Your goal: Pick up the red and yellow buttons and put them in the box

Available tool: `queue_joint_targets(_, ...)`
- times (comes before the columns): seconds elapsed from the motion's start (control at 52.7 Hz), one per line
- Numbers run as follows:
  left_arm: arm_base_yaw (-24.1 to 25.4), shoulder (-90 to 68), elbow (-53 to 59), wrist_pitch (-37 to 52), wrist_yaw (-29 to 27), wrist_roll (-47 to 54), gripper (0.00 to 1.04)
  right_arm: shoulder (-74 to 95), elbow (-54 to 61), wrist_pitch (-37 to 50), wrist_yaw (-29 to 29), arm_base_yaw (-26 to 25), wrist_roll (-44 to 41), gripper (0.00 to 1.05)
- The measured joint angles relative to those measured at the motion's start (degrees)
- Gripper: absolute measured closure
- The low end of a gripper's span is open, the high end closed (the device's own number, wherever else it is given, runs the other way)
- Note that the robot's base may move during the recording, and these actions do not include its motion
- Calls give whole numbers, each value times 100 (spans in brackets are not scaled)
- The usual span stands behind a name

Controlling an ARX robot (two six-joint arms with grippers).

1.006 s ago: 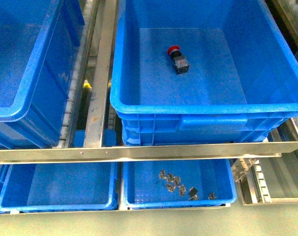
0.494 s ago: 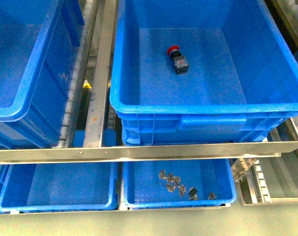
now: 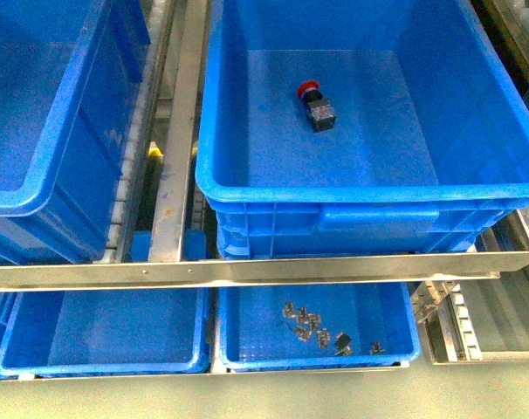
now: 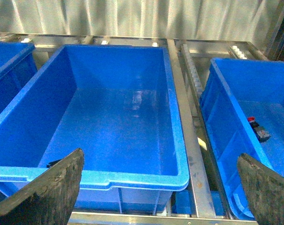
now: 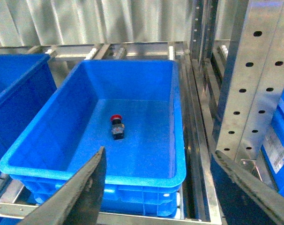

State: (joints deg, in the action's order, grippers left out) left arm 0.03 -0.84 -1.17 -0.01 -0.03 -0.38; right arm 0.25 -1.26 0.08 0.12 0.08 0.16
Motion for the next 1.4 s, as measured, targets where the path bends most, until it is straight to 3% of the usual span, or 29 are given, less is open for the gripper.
queue_joint_targets(0.152, 2, 0, 0, 0, 7, 2, 8, 0, 0, 0, 9, 0, 2, 5)
queue_joint_targets(1.405, 0, 0, 0, 0, -9, 7, 8, -4, 0, -15, -4, 0, 0, 7)
